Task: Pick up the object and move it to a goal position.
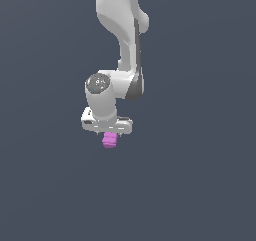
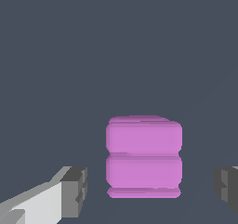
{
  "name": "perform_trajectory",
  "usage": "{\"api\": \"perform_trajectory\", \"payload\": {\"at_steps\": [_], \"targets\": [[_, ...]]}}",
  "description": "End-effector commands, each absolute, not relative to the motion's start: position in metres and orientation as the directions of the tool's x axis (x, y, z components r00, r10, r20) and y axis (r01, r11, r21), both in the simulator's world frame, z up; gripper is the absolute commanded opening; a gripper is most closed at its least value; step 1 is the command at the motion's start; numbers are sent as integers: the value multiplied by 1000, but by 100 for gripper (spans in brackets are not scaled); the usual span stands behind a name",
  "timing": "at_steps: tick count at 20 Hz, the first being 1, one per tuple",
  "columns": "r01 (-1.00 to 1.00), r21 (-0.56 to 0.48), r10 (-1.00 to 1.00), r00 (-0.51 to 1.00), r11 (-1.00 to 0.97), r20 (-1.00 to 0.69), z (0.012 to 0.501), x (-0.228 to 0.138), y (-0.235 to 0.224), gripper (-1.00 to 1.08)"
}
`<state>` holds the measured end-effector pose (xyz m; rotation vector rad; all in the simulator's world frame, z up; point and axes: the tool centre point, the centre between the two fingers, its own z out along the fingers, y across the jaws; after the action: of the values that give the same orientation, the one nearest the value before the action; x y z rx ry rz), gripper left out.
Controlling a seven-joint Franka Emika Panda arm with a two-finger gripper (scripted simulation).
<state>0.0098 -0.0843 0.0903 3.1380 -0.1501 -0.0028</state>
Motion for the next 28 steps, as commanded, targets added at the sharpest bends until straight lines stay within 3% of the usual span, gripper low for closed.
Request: {"api": "perform_trajectory", "payload": {"at_steps": [1, 17, 18, 28], "targets": [[-95, 0, -95, 995, -995, -1, 90, 10, -84, 100], [-96, 0, -96, 995, -995, 0, 39, 10, -85, 100], [-96, 0, -96, 995, -995, 0, 39, 10, -85, -100], [-96, 0, -96, 995, -995, 0, 40, 10, -85, -100]]}}
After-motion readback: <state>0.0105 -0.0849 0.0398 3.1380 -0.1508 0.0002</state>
